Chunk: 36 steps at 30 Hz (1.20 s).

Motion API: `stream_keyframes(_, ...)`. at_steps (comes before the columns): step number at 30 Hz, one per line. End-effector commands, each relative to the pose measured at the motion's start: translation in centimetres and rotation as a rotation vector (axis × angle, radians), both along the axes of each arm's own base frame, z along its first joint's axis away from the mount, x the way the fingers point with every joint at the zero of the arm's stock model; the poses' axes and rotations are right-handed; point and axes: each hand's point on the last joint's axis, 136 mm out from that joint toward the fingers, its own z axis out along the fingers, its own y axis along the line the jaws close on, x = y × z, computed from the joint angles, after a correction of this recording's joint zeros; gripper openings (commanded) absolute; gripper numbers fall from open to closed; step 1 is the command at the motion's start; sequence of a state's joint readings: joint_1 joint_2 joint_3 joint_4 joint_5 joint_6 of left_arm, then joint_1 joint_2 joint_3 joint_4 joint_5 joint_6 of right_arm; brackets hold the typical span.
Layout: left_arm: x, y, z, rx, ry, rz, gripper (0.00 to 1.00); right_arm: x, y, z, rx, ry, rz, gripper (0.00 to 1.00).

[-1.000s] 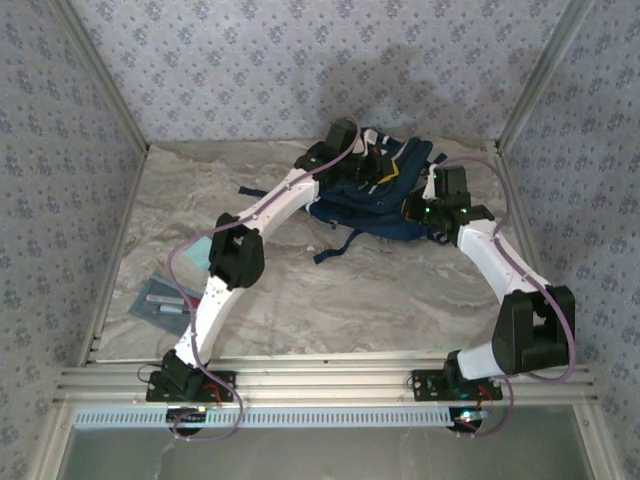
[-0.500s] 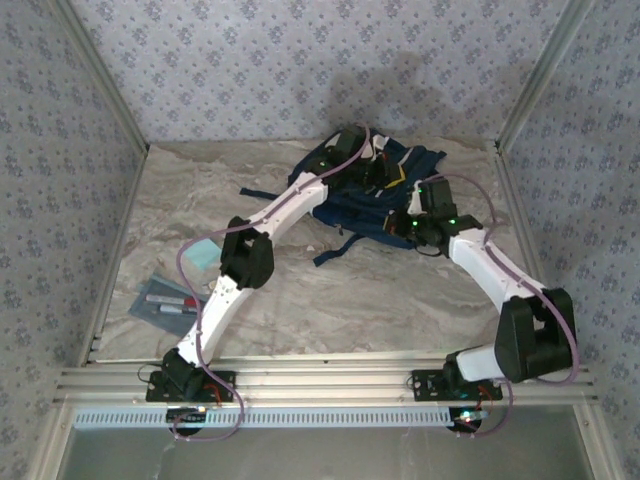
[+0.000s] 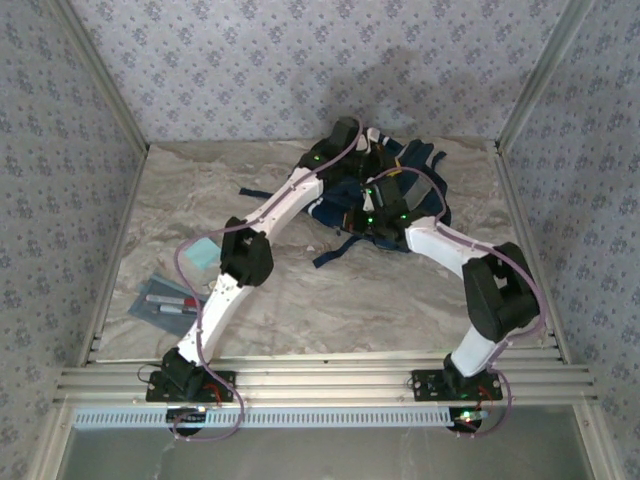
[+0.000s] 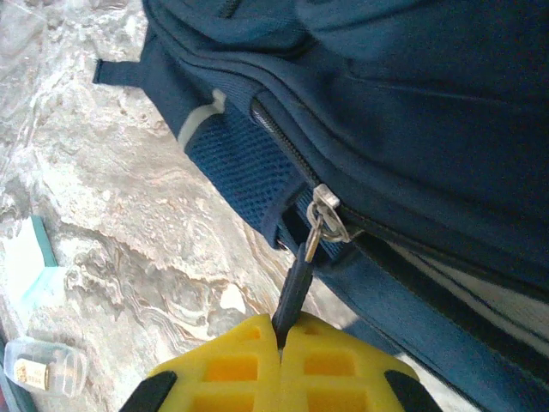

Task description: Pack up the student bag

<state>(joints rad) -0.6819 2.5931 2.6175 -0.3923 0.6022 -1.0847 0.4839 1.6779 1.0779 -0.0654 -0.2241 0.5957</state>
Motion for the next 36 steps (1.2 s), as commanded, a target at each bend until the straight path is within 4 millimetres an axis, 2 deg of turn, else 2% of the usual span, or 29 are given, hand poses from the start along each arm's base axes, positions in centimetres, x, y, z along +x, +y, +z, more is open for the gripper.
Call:
stream_keyframes(1, -2.7, -1.6, 9.1, -0.192, -0.11, -0.085, 0.0, 1.8, 4.2, 2.7, 0.124, -0.176, 0.106, 0.0)
stream_keyframes(6, -2.7, -1.3, 9.6, -0.191, -0.119, -0.086, 0.0, 3.1, 6.1, 2.0, 0.168, -0.22, 0.122, 0.0)
stream_keyframes(9, -2.2, -0.7, 8.9, -0.165, -0.12, -0.079, 0.0, 2.8, 6.5, 1.6, 0.177, -0.183, 0.136, 0.0)
stream_keyframes(11, -2.1, -0.4, 8.5, -0.15, -0.115, -0.084, 0.0, 2.1, 5.6, 1.4, 0.148, -0.169, 0.124, 0.09)
stream_keyframes(15, -3.0, -0.1, 7.5, -0.1, -0.123, -0.124, 0.0, -1.1, 2.8, 0.8, 0.051, -0.132, 0.107, 0.42)
stream_keyframes(18, -3.9, 0.3, 6.8, -0.056, -0.134, -0.149, 0.0, -4.0, 0.5, 0.5, -0.007, -0.105, 0.099, 0.53)
stream_keyframes(20, -4.2, 0.8, 6.6, -0.022, -0.158, -0.138, 0.0, -5.8, -0.9, 0.6, -0.03, -0.095, 0.09, 0.57)
stream_keyframes(22, -4.2, 1.8, 6.0, 0.022, -0.184, -0.106, 0.09, -7.4, -2.2, 0.7, -0.055, -0.086, 0.077, 0.61)
stream_keyframes(24, -4.4, 2.9, 5.3, 0.065, -0.198, -0.076, 0.29, -8.5, -3.2, 1.0, -0.072, -0.083, 0.064, 0.63)
stream_keyframes(25, -4.4, 3.8, 4.9, 0.093, -0.201, -0.061, 0.41, -8.9, -3.7, 1.2, -0.081, -0.083, 0.057, 0.65)
stream_keyframes(29, -4.8, 8.2, 3.5, 0.193, -0.206, 0.026, 0.71, -9.7, -5.0, 2.1, -0.101, -0.111, 0.025, 0.73)
stream_keyframes(32, -5.3, 13.0, 1.8, 0.283, -0.191, 0.116, 0.78, -9.5, -5.6, 2.5, -0.116, -0.12, -0.004, 0.85)
stream_keyframes(34, -5.6, 17.0, 0.4, 0.359, -0.162, 0.191, 0.78, -9.0, -5.7, 2.5, -0.11, -0.118, -0.016, 1.0)
stream_keyframes(36, -5.9, 20.9, -0.8, 0.426, -0.129, 0.26, 0.78, -8.4, -5.7, 2.4, -0.104, -0.105, -0.028, 1.0)
